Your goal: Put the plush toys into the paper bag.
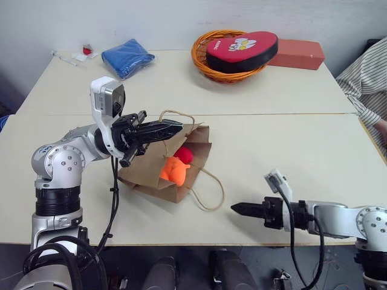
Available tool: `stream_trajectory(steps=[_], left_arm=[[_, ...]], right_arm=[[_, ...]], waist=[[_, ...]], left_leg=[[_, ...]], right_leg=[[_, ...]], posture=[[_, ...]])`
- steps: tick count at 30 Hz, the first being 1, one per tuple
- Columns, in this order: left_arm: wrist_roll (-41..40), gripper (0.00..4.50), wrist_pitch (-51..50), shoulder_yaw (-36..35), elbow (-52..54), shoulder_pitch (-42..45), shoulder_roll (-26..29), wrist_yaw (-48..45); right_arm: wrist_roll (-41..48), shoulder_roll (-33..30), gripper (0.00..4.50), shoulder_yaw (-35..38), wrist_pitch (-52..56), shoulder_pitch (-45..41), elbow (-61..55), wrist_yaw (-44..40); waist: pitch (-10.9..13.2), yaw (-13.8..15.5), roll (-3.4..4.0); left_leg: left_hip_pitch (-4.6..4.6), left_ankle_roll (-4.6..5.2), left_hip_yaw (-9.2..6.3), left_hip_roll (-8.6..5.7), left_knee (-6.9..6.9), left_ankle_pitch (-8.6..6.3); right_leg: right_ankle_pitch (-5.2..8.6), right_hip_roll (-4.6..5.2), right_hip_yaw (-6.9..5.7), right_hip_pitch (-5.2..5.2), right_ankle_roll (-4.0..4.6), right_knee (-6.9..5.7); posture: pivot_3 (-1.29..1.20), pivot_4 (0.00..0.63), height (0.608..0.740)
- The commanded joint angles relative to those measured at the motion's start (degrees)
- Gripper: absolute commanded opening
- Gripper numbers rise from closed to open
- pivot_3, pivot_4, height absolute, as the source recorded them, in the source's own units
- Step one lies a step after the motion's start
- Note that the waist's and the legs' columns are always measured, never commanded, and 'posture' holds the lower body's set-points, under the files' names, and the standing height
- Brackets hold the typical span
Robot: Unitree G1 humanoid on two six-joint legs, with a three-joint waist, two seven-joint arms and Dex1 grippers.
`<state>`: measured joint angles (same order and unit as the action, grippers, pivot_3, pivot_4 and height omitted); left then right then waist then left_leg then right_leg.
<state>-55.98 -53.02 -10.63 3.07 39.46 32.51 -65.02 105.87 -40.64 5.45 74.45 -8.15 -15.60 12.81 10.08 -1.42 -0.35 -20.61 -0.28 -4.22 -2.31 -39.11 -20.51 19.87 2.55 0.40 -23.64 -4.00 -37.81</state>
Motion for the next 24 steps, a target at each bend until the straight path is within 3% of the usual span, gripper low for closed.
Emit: stream_trajectory(steps=[1,6,14,20,24], left_arm=[[-1.2,0.00,0.8,-0.4,1.8,0.1,-0.2,0.1],[-1.4,0.00,0.4,-0.6,2.2,0.0,-0.1,0.3],[-1.5,0.00,0.3,-0.9,2.6,-0.1,0.3,0.6],[-0.9,0.00,1.3,-0.9,2.2,0.0,0.1,0.7],[-0.1,0.00,2.9,-0.8,1.1,0.0,-0.5,0.3]], right_arm=[[2.1,2.0,1.52,-5.3,-5.2,-2.4,-0.6,3.9],[0.0,6.7,1.52,-9.1,-10.6,-6.8,3.1,7.5],[-2.2,9.7,1.52,-9.5,-13.2,-8.6,4.6,6.5],[5.3,6.4,0.01,-4.7,-15.1,-8.1,0.8,5.1],[7.1,2.9,0.01,1.9,-15.3,-8.7,-2.3,2.0]], waist=[[0.0,0.0,0.00],[0.0,-0.1,0.00],[0.0,0.3,0.00],[0.0,0.2,0.01],[0.0,0.6,0.00]], left_leg=[[0.00,0.00,0.00,0.00,0.00,0.00],[0.00,-0.01,0.00,0.03,0.01,0.00],[-0.01,0.00,-0.01,0.01,0.00,0.00],[-0.05,0.00,-0.01,0.01,0.01,0.00],[-0.07,0.01,-0.02,0.02,0.01,-0.01]], right_leg=[[0.00,0.00,0.00,-0.01,0.00,0.00],[0.00,-0.03,-0.01,-0.03,0.00,-0.01],[-0.01,-0.01,-0.02,0.00,-0.01,0.06],[0.00,-0.01,-0.01,-0.03,-0.01,0.06],[-0.01,-0.01,-0.03,-0.01,-0.01,0.11]], posture=[[0.00,0.150,0.740],[0.00,0.150,0.740],[0.00,0.150,0.740],[0.00,0.150,0.740],[0.00,0.150,0.740]])
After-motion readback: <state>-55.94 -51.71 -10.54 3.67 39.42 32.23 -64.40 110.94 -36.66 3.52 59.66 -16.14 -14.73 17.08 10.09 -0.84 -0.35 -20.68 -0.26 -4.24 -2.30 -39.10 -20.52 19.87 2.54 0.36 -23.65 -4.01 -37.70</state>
